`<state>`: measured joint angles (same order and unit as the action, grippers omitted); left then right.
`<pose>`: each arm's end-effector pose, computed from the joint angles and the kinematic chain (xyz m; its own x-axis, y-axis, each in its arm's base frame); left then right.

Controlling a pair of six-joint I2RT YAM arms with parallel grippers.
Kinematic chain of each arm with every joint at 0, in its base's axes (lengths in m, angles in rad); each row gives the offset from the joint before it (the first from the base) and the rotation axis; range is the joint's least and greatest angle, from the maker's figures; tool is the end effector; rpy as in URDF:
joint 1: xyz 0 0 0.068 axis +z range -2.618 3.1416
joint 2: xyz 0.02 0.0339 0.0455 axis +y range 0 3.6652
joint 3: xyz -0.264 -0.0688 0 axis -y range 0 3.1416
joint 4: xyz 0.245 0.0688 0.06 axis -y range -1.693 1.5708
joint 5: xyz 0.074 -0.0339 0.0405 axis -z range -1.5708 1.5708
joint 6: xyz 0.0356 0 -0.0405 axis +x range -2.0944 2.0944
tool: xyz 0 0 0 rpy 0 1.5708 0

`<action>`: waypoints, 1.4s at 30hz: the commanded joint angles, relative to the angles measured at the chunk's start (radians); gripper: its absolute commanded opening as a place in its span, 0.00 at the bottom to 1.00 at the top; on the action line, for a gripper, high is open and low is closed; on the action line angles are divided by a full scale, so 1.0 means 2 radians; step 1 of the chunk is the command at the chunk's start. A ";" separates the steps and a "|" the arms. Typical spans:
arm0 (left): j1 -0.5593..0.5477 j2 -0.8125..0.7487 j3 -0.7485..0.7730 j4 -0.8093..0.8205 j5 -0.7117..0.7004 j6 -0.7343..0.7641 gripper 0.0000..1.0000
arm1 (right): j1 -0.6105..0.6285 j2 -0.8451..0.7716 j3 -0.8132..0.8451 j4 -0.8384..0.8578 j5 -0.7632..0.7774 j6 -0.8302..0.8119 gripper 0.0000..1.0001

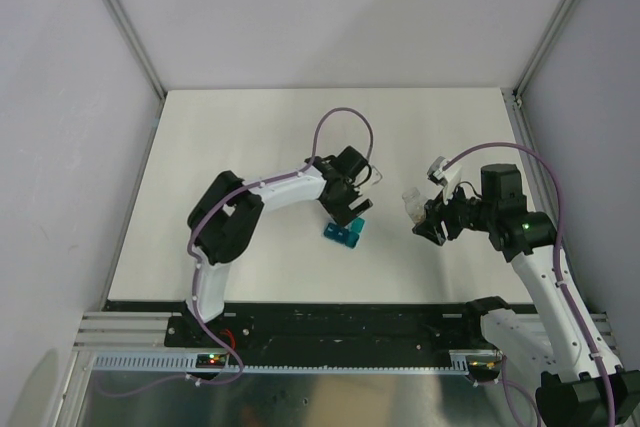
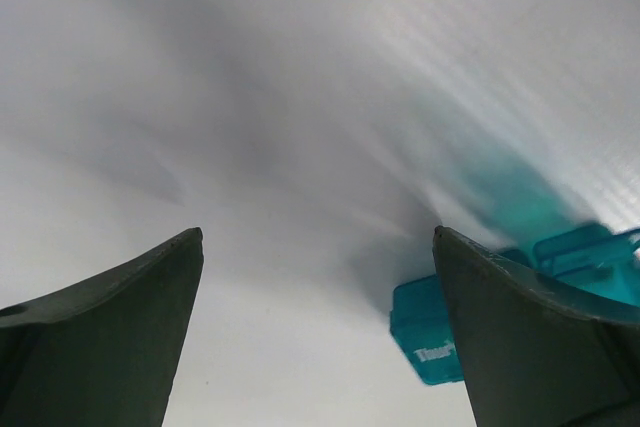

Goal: Sort the pills into containers

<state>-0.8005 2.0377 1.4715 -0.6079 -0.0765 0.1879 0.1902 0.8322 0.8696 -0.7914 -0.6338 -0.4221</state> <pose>0.2945 -0.2996 0.1675 -0.5011 0.7840 -0.3664 0.8028 0.5793 0.1414 0.1528 0.0509 0.3075 -0.3771 -0.4088 -0.8311 -0.8011 0.5943 0.0712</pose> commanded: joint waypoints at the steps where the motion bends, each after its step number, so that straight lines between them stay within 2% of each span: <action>1: 0.014 -0.052 -0.027 0.001 -0.011 0.016 1.00 | -0.002 0.001 0.002 0.020 -0.013 -0.001 0.00; 6: 0.019 -0.079 -0.060 0.002 -0.009 0.017 1.00 | -0.002 0.007 0.002 0.025 -0.016 -0.002 0.00; 20: 0.019 -0.146 -0.137 0.012 0.055 0.014 1.00 | -0.002 0.024 0.003 0.032 -0.018 -0.005 0.00; 29: 0.008 -0.145 -0.162 0.028 0.083 0.009 1.00 | 0.012 0.043 0.005 0.035 -0.012 -0.008 0.00; 42: -0.008 -0.140 -0.165 0.042 0.086 0.000 1.00 | 0.025 0.058 0.005 0.031 0.002 -0.015 0.00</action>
<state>-0.8078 1.7863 1.1400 -0.5541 0.0822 0.1993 0.2340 0.9428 0.8696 -0.7570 -0.6357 -0.4271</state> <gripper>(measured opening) 0.996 0.568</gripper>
